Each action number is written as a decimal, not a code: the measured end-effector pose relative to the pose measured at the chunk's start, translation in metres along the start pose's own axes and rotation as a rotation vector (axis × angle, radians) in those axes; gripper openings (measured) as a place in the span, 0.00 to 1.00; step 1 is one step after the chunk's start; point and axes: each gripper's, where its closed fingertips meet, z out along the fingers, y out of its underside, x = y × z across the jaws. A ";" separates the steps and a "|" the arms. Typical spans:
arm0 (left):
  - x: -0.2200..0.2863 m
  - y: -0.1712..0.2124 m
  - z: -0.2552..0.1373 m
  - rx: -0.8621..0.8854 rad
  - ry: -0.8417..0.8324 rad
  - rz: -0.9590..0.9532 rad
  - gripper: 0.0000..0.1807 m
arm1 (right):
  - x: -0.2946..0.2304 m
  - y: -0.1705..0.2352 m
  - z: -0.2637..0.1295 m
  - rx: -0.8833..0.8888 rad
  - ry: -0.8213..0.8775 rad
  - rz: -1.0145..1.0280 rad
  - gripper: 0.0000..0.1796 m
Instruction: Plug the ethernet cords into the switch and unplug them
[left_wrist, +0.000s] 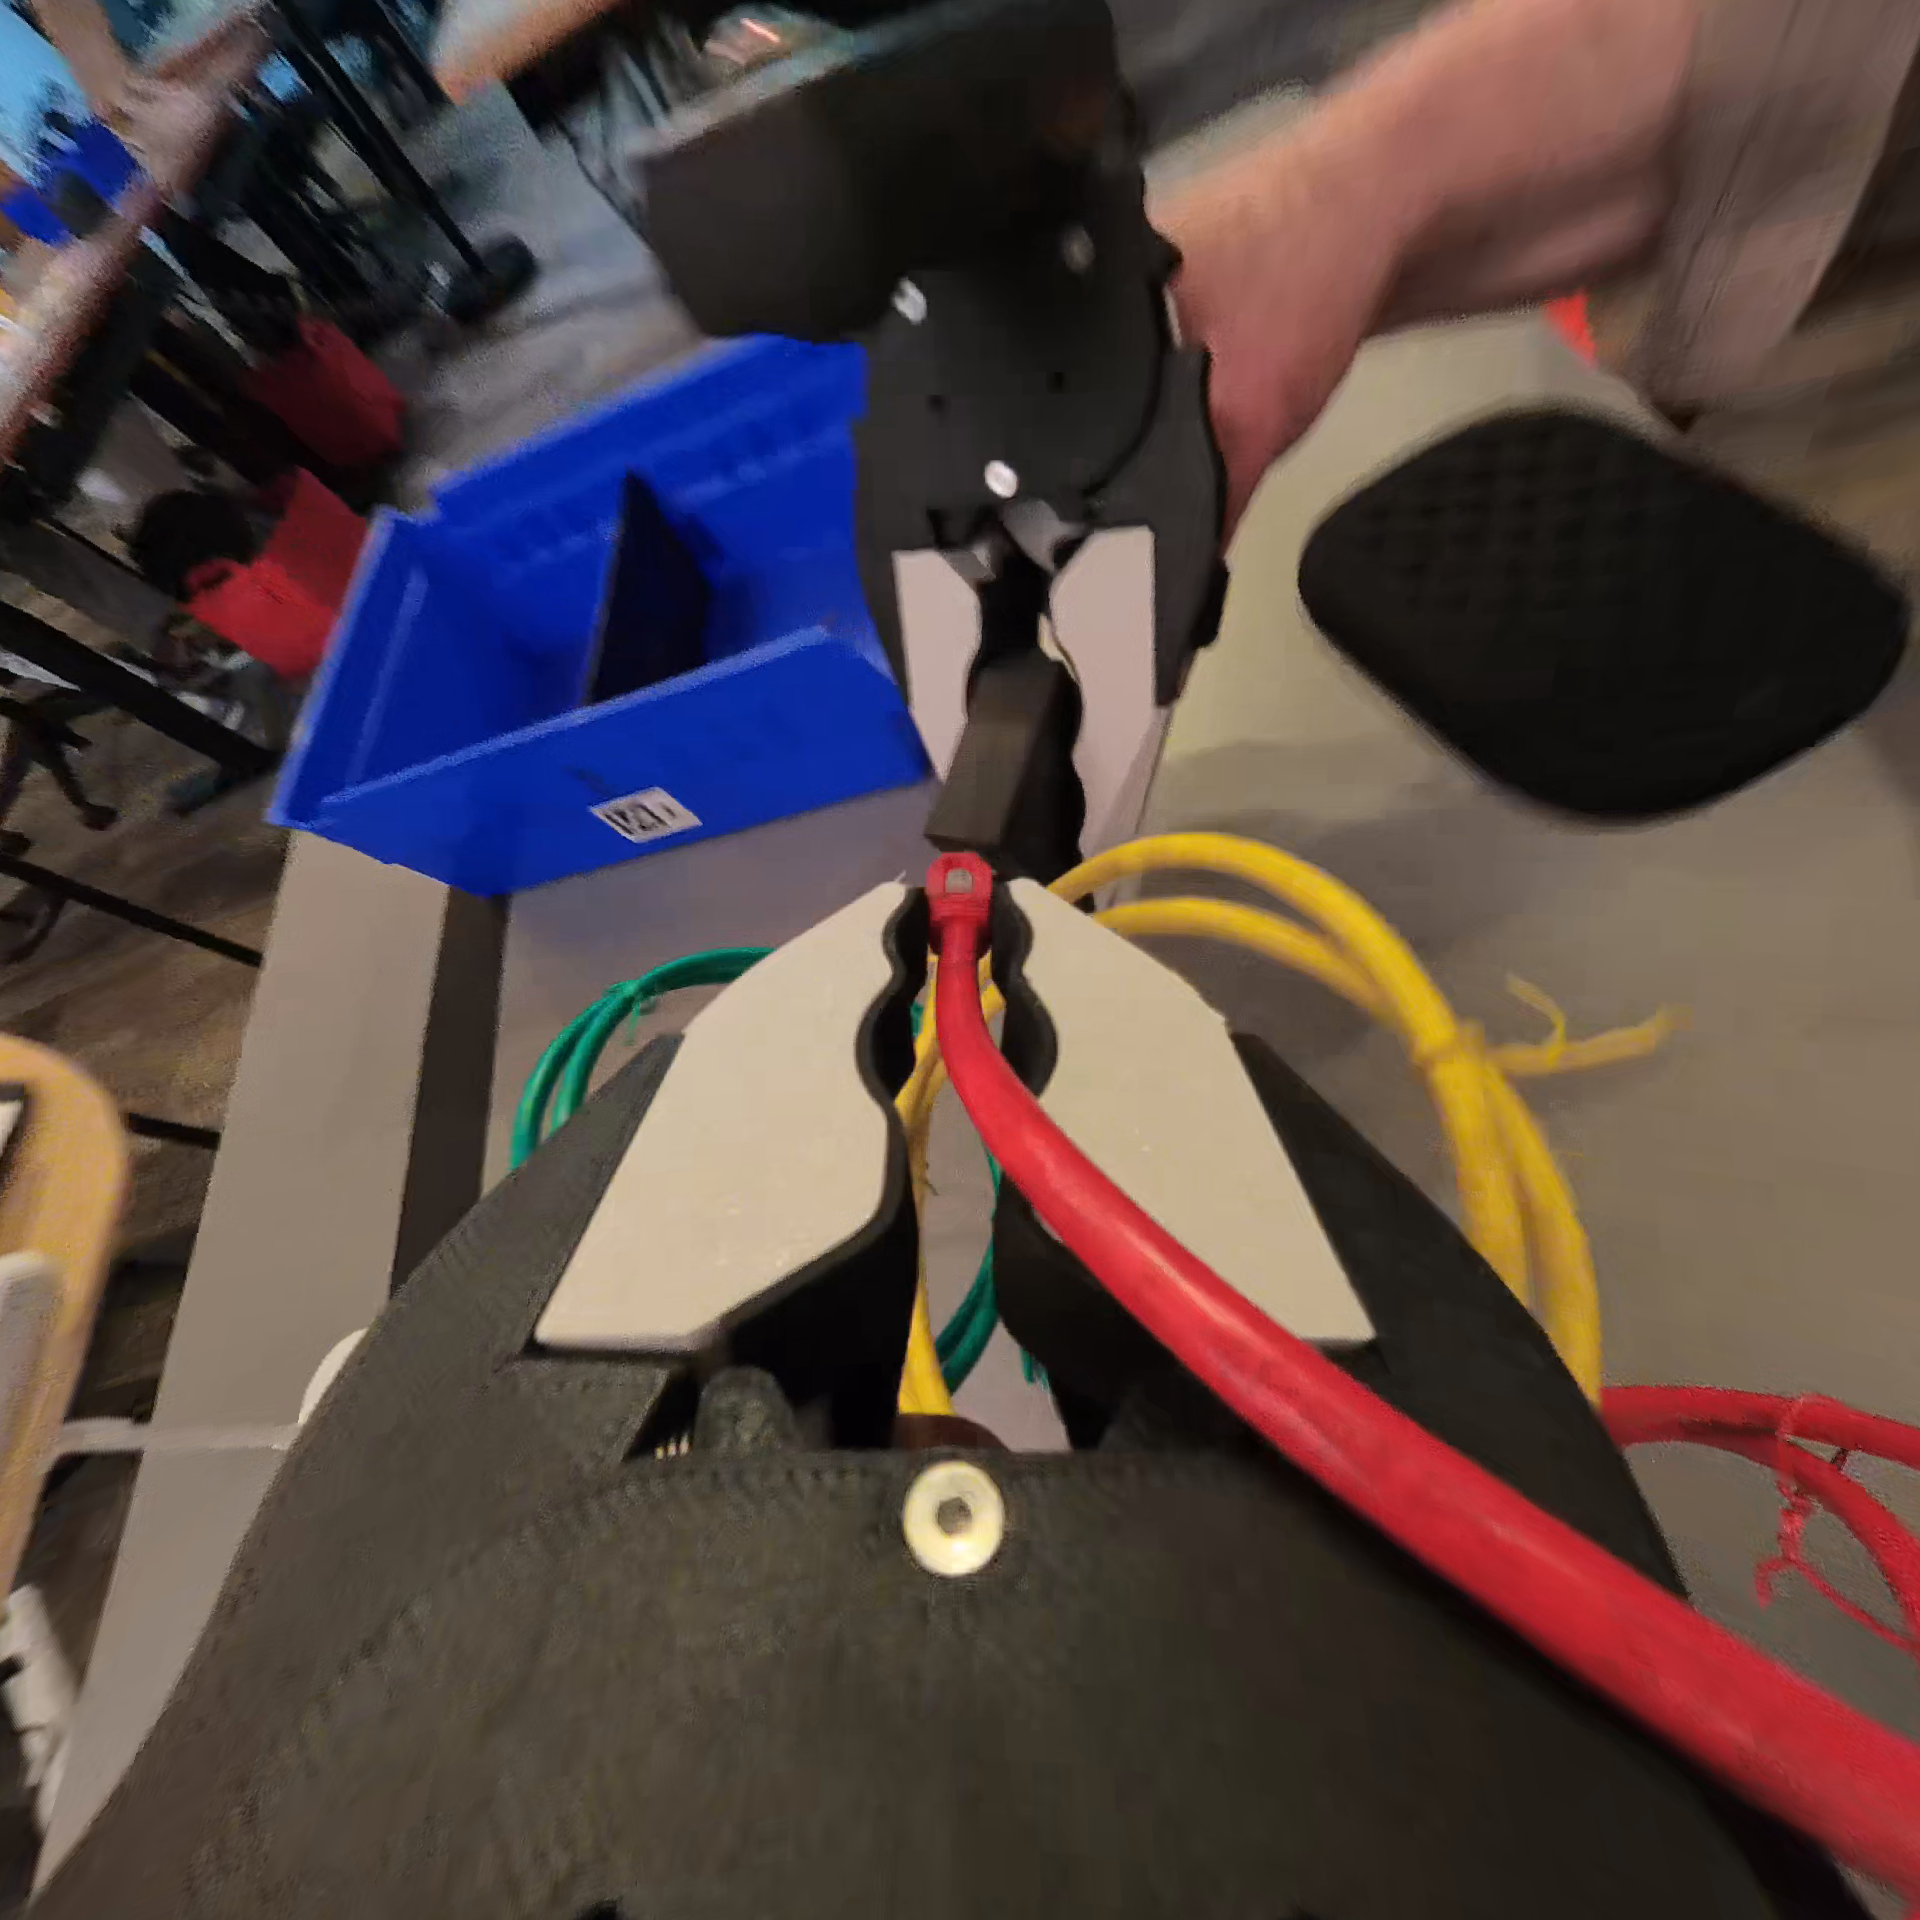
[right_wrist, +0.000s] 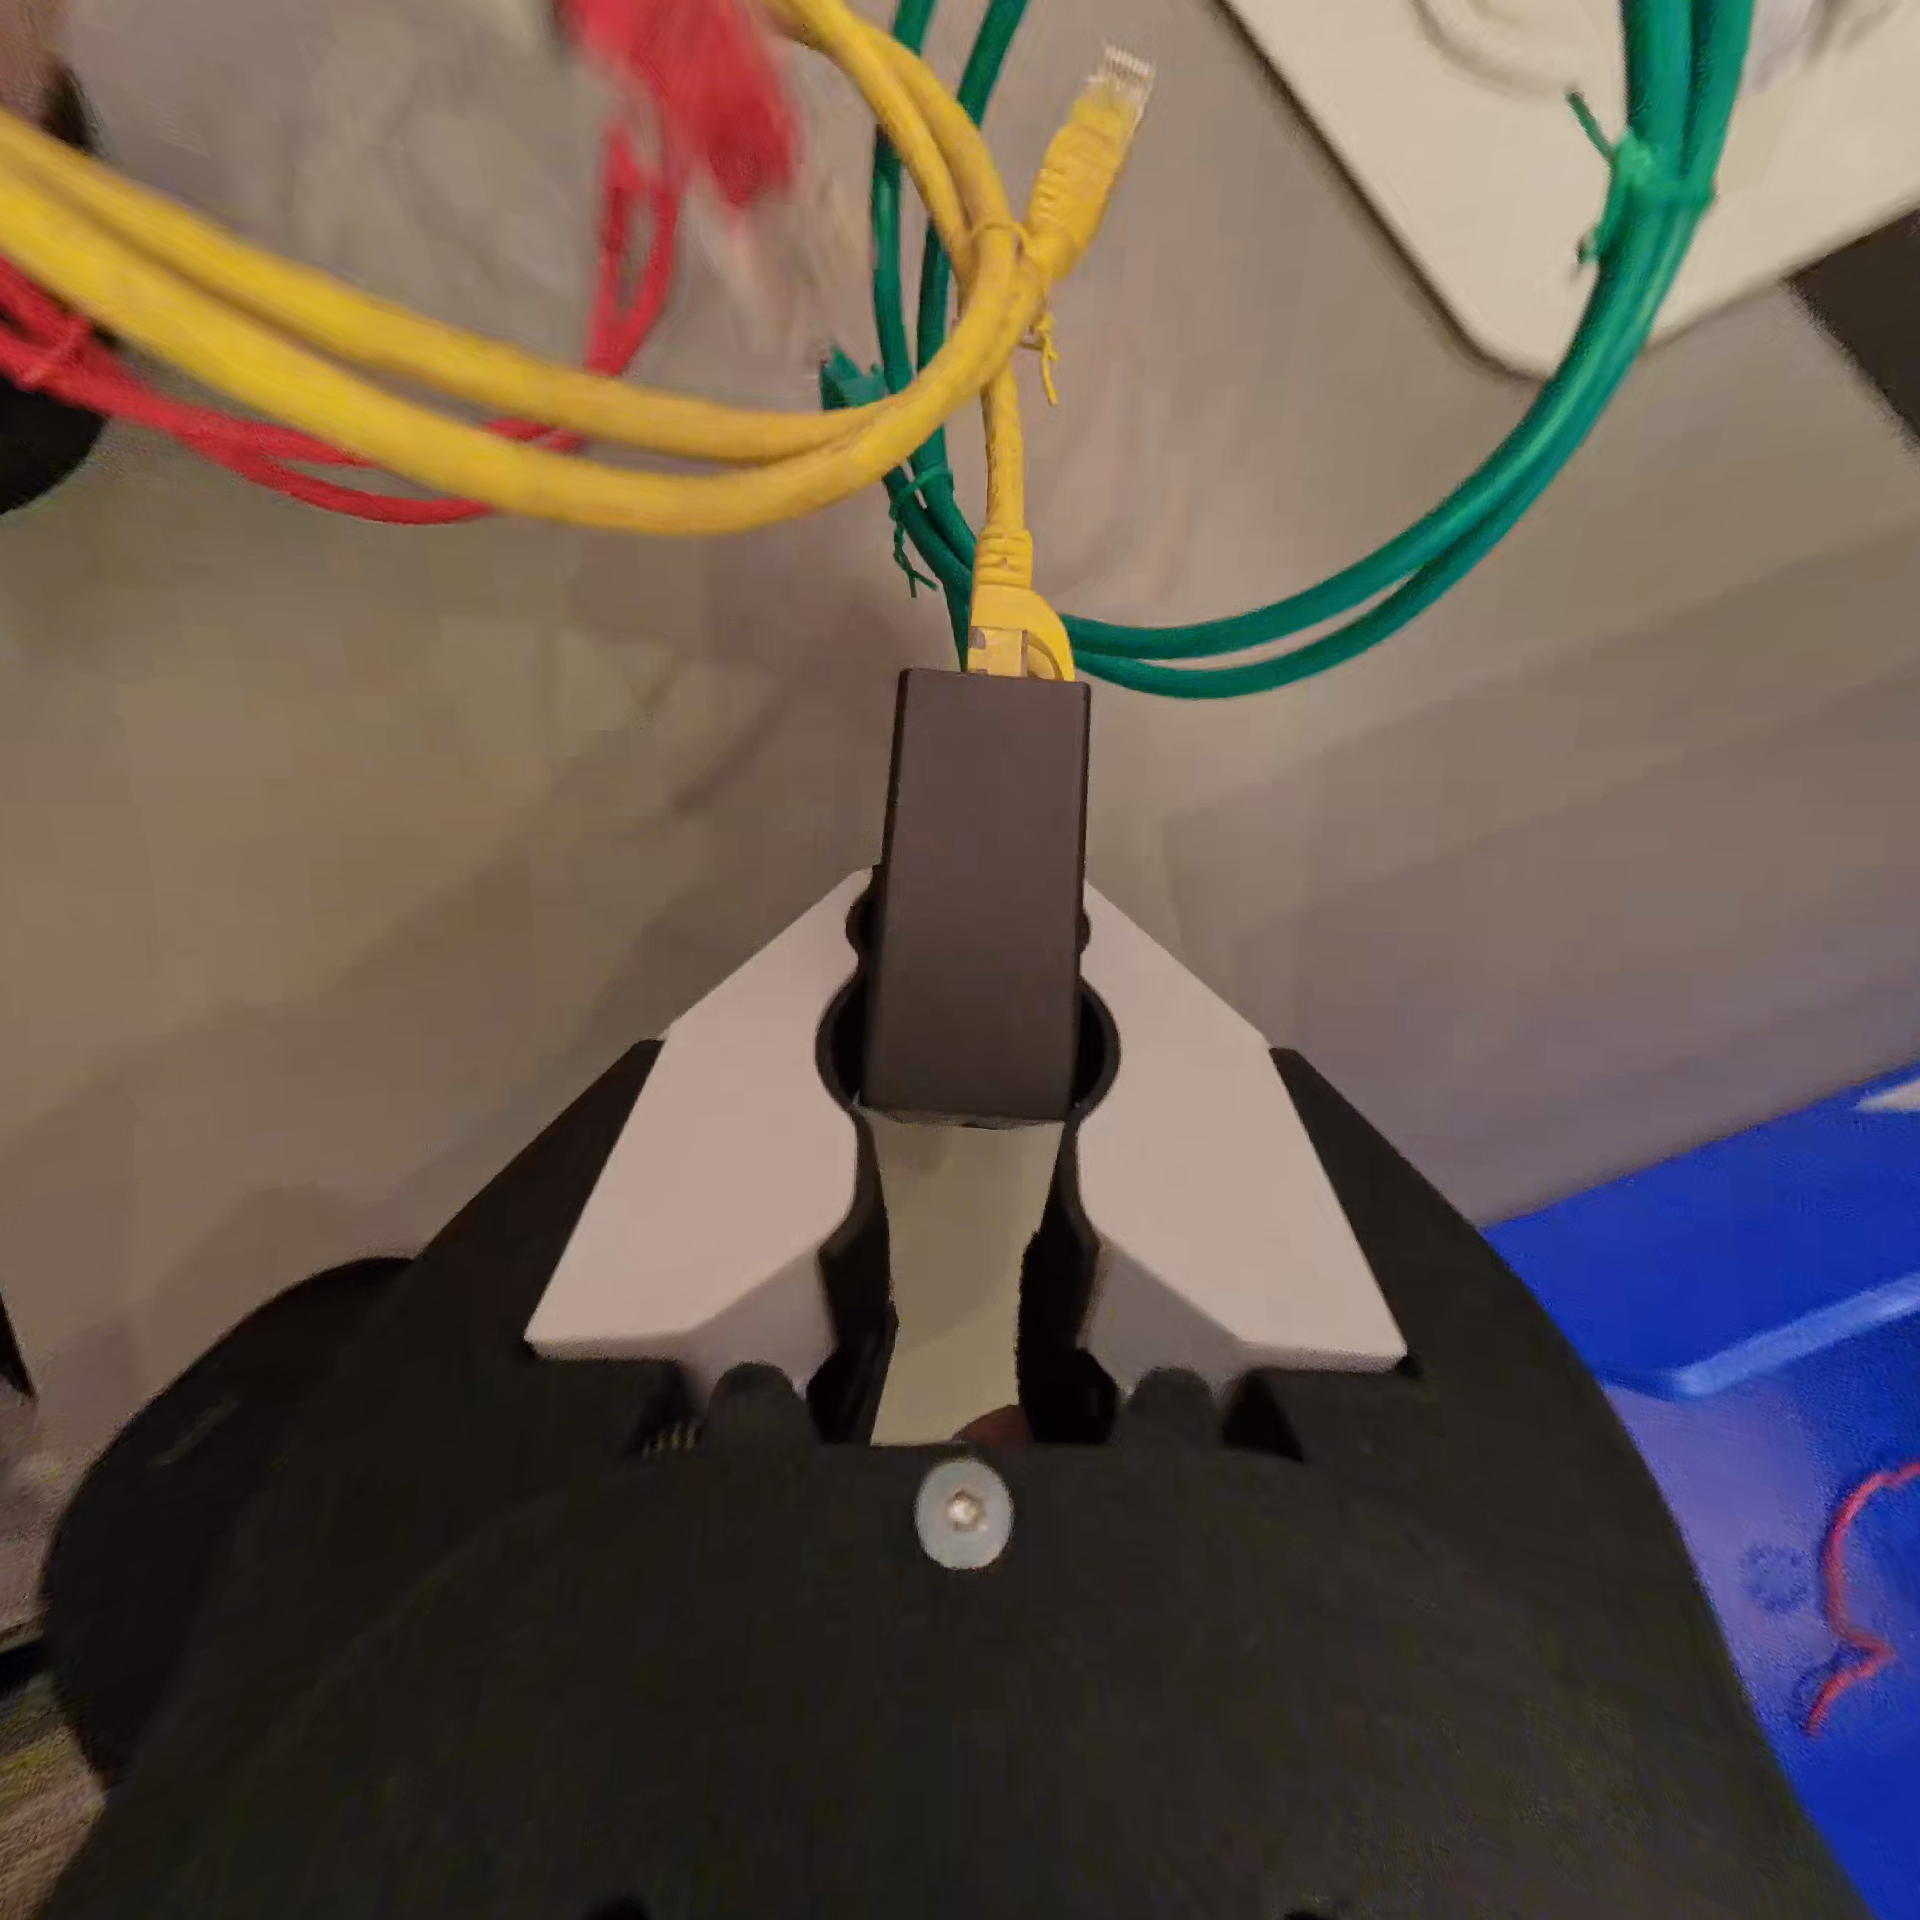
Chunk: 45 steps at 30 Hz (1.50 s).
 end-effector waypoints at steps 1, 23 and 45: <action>-0.008 -0.009 -0.012 0.057 -0.033 -0.022 0.07 | -0.001 -0.005 -0.006 0.044 -0.008 -0.023 0.15; -0.100 -0.006 -0.179 0.501 -0.445 -0.340 0.06 | -0.011 -0.159 -0.159 0.234 0.942 -1.047 0.15; -0.056 -0.045 -0.074 0.436 -0.065 -0.454 0.06 | -0.019 -0.170 -0.098 0.267 0.795 -1.012 0.15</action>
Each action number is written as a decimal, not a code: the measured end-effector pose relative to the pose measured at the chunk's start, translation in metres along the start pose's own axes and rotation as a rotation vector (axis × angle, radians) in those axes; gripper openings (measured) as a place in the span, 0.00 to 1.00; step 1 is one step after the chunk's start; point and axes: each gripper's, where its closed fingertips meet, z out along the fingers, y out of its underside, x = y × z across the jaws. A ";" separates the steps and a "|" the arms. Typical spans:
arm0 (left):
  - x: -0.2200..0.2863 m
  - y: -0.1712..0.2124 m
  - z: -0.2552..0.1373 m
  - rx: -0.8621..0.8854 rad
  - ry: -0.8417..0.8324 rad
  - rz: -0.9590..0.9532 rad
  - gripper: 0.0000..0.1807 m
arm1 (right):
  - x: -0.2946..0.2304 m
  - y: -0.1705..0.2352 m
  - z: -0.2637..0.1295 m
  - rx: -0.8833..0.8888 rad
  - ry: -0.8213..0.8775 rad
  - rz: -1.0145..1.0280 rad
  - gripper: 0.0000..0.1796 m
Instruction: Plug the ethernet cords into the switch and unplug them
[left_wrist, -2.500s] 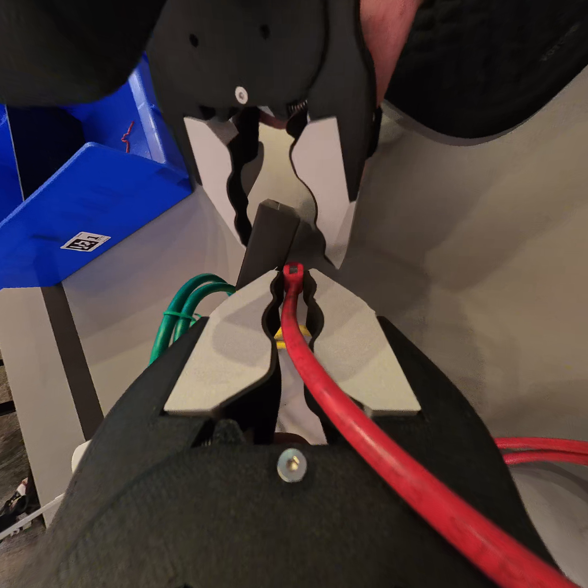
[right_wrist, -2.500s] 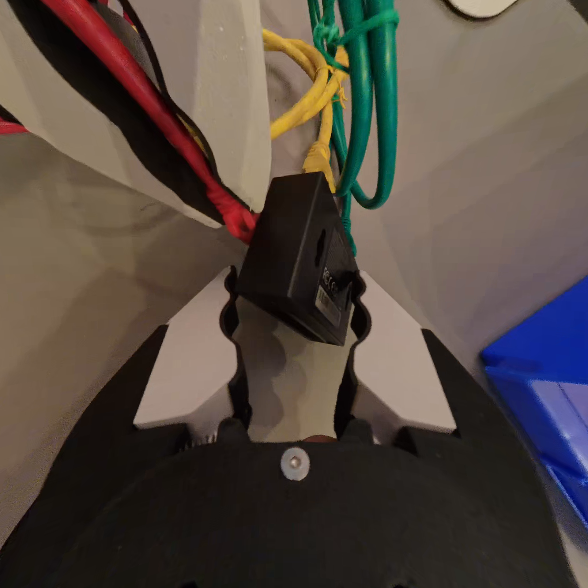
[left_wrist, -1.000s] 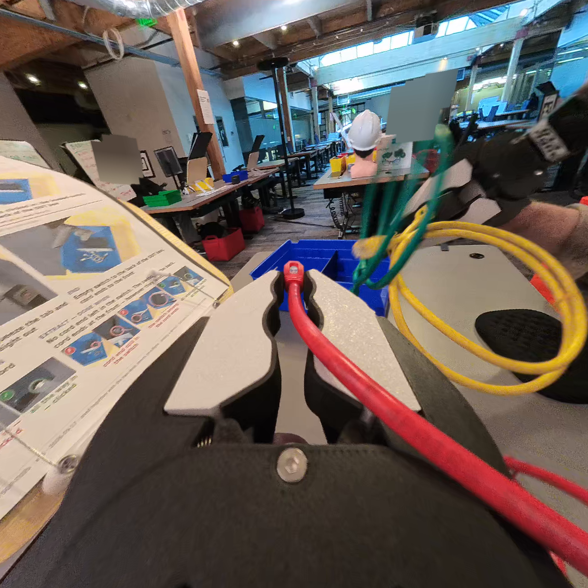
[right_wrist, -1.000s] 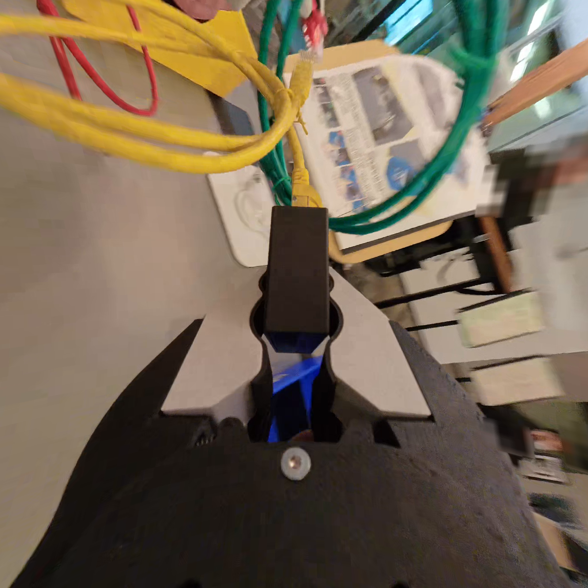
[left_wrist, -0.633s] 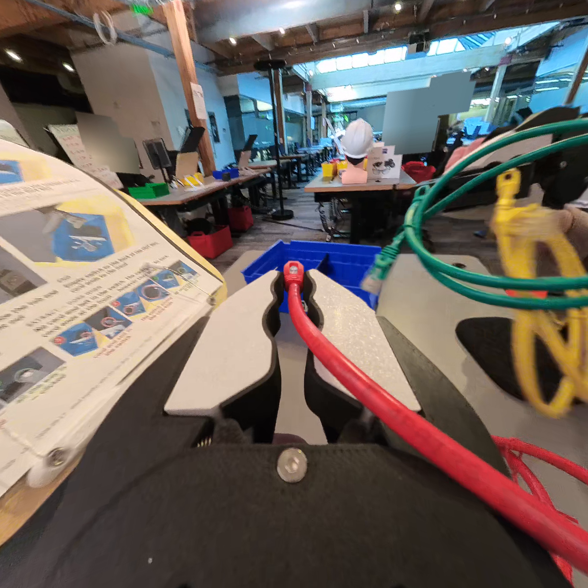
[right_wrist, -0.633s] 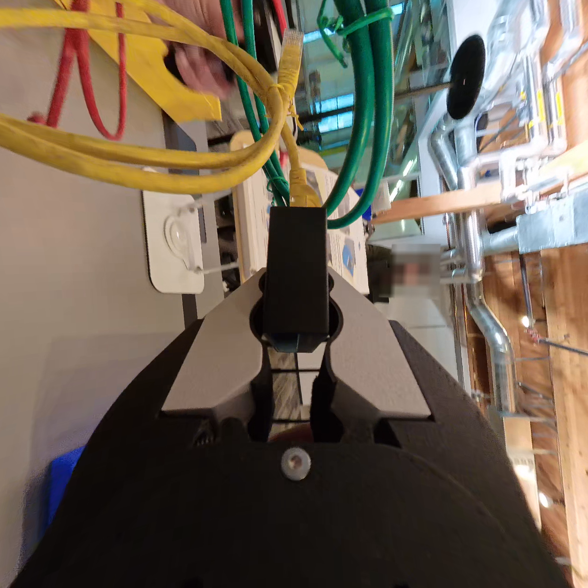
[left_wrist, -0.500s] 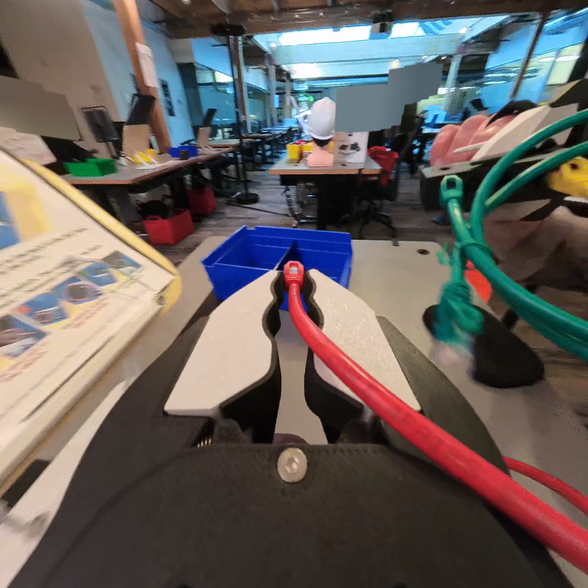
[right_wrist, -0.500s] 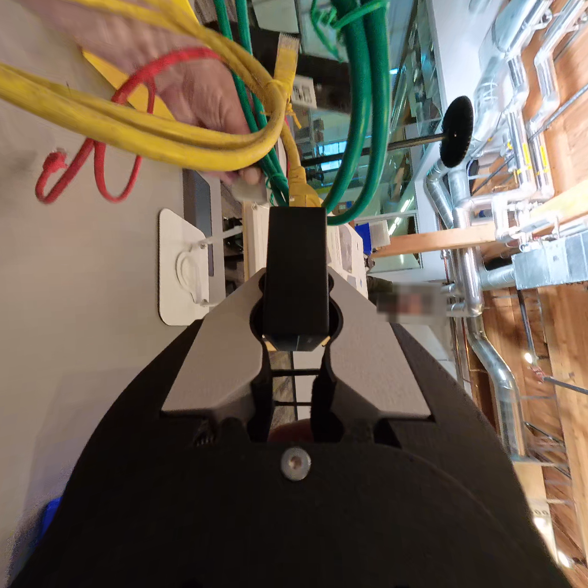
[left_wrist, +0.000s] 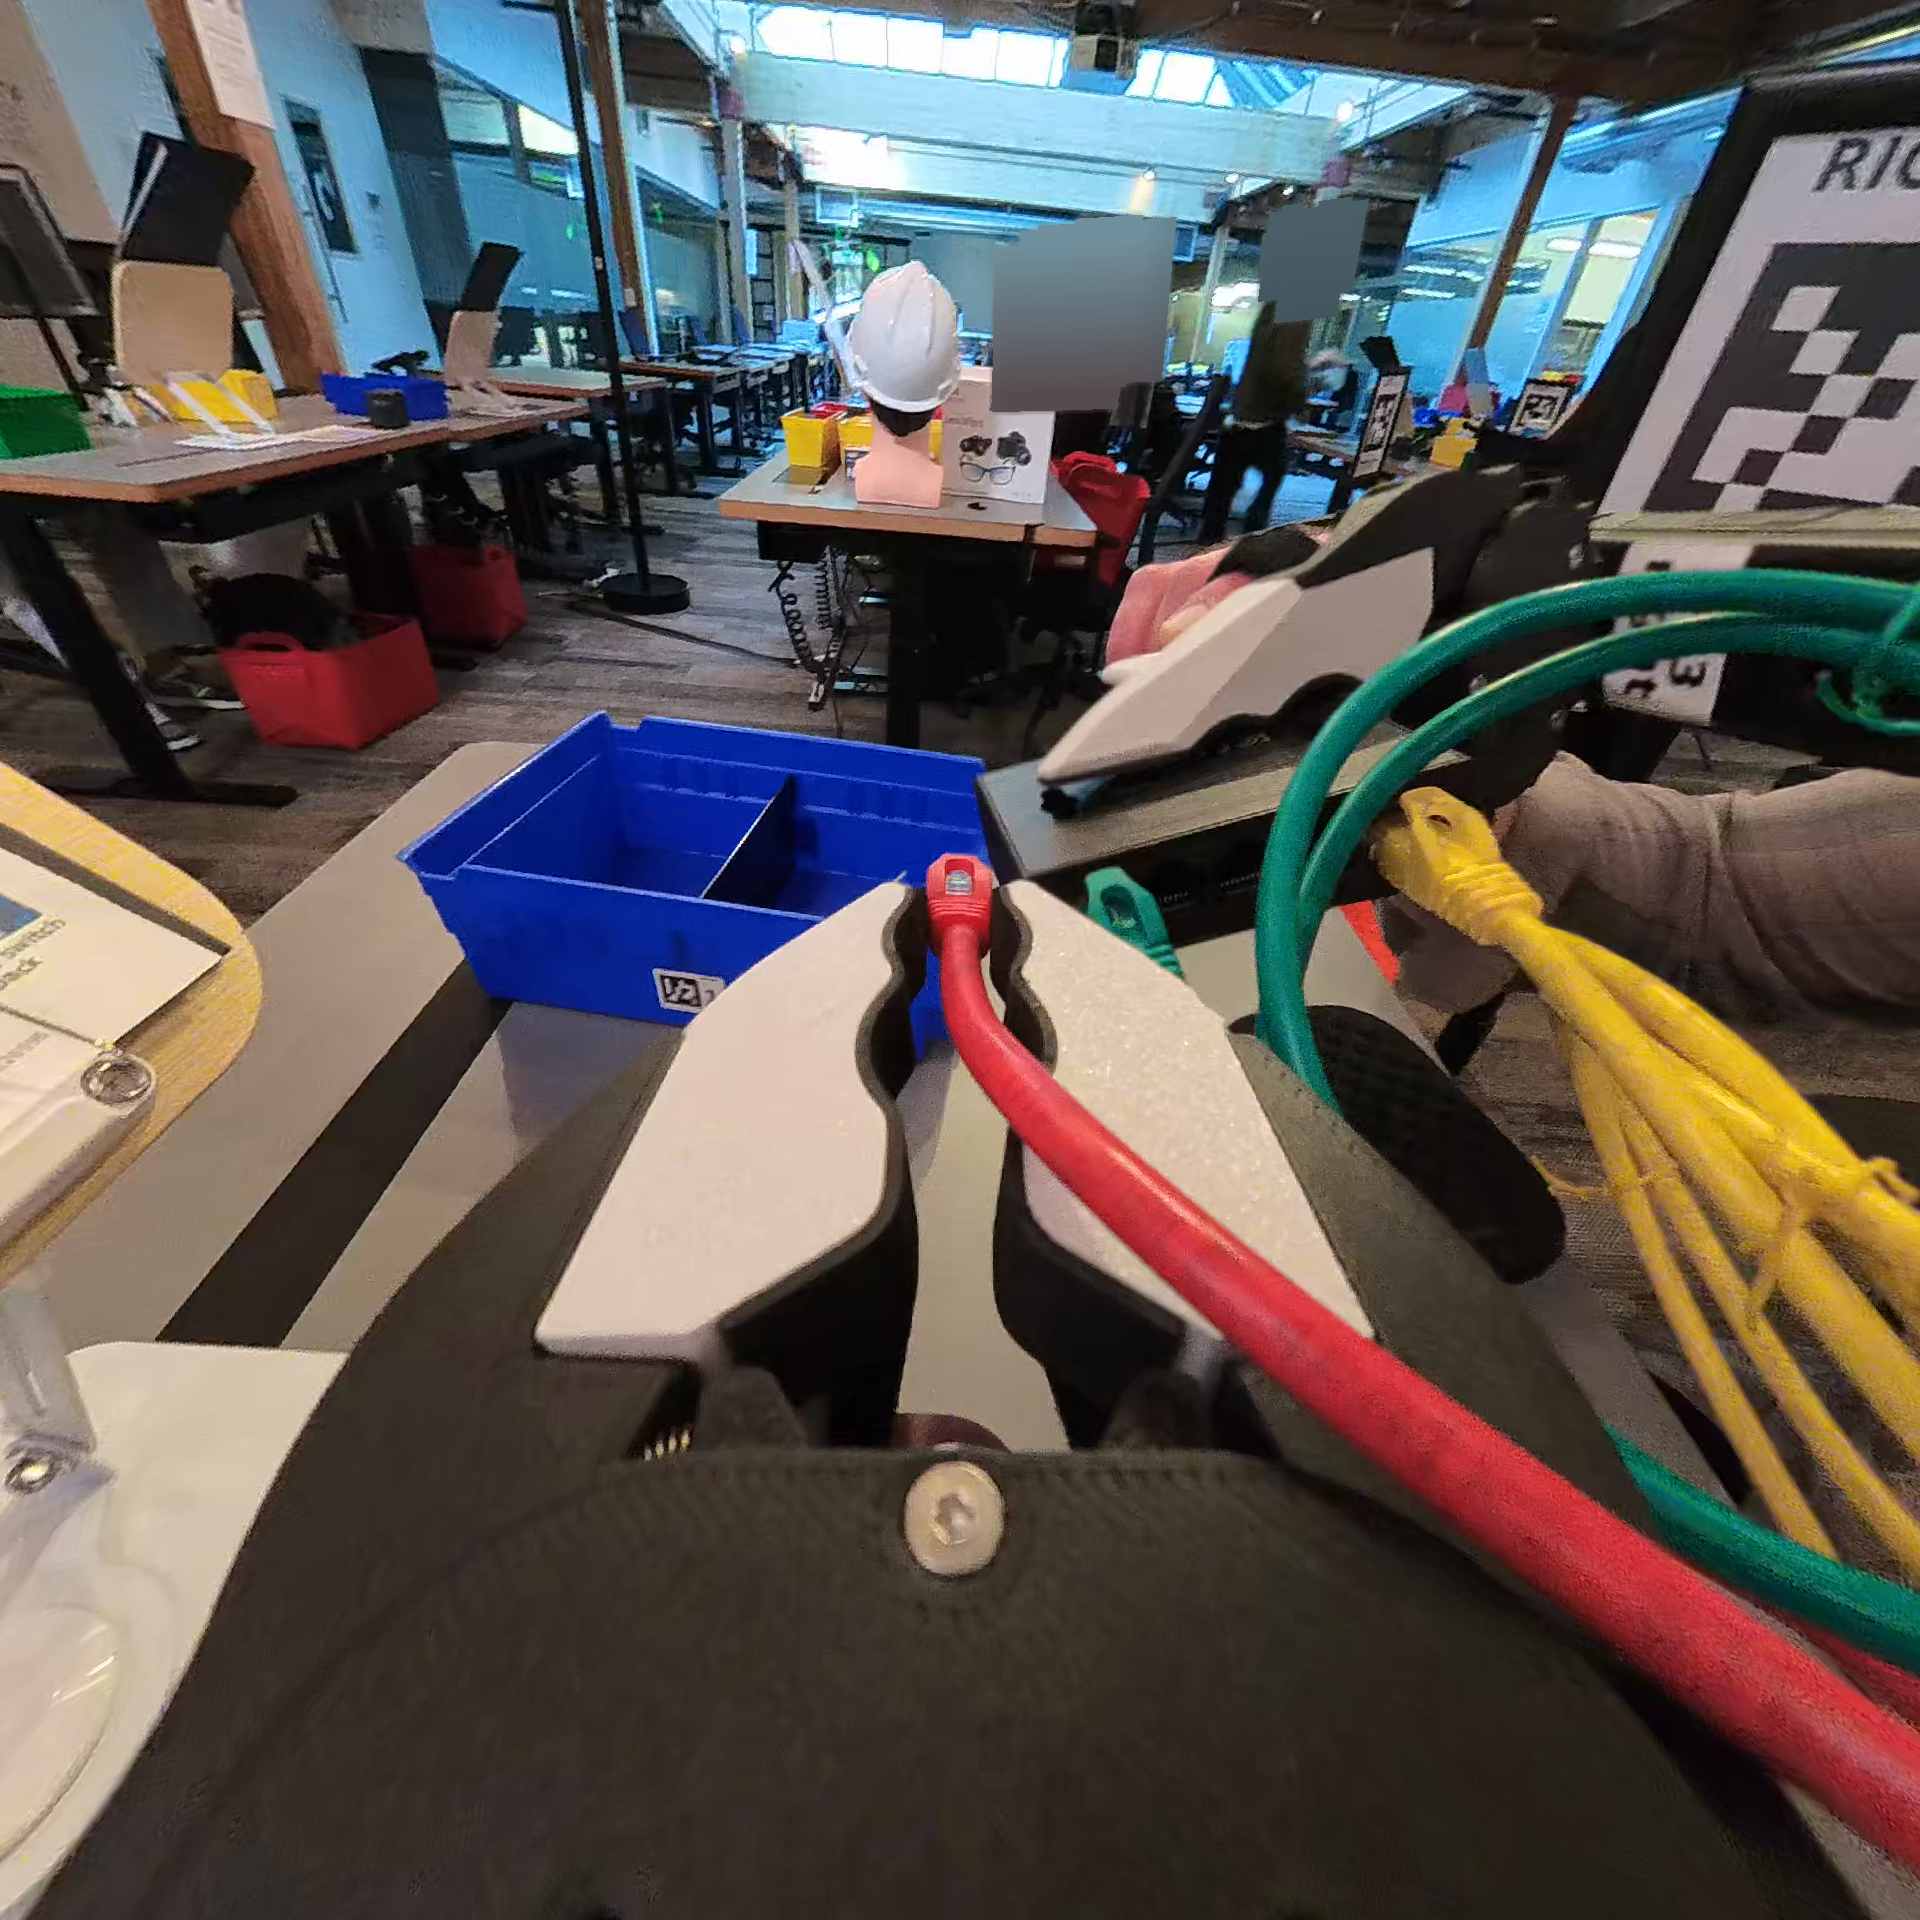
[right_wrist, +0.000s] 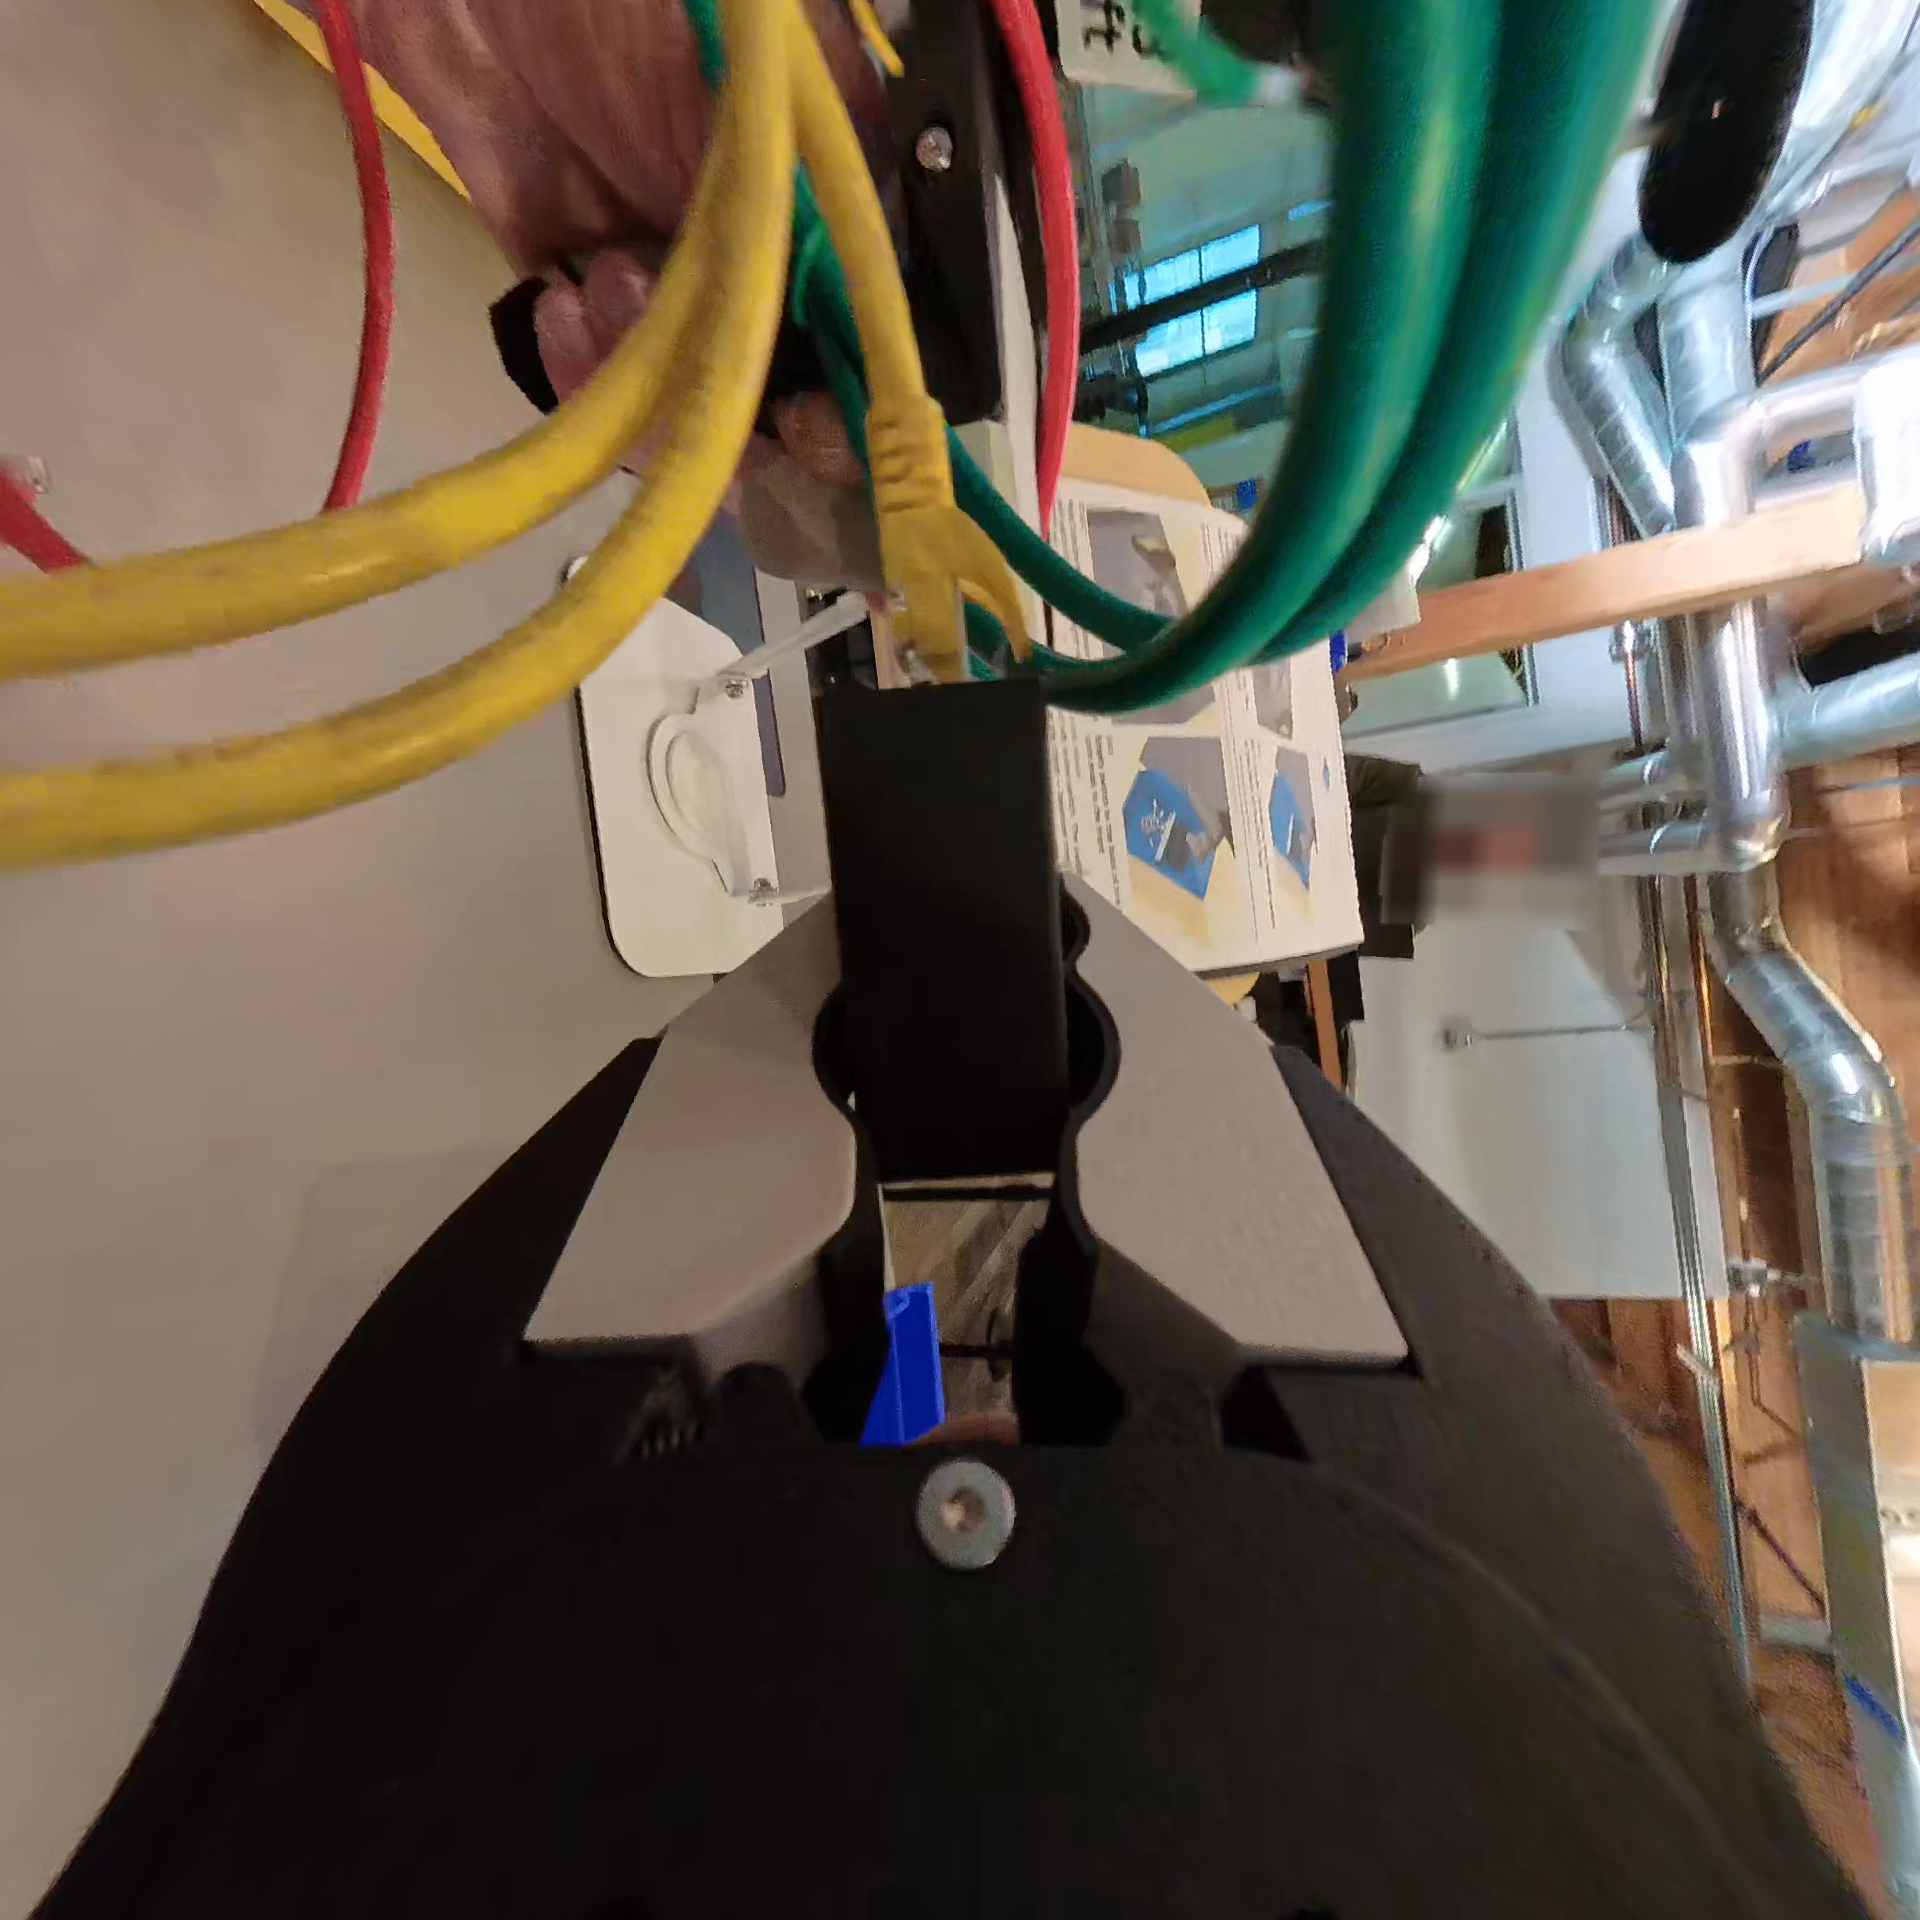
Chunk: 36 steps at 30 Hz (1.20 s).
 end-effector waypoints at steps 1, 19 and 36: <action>-0.002 0.001 0.001 -0.010 -0.017 0.000 0.06 | 0.000 0.005 0.002 -0.031 -0.003 0.014 0.16; -0.033 0.011 0.011 0.038 -0.168 -0.093 0.06 | 0.004 0.037 0.006 -0.256 0.031 -0.062 0.16; -0.010 -0.092 -0.093 0.458 -0.261 0.117 0.06 | 0.038 0.084 0.025 -0.399 0.164 -0.242 0.15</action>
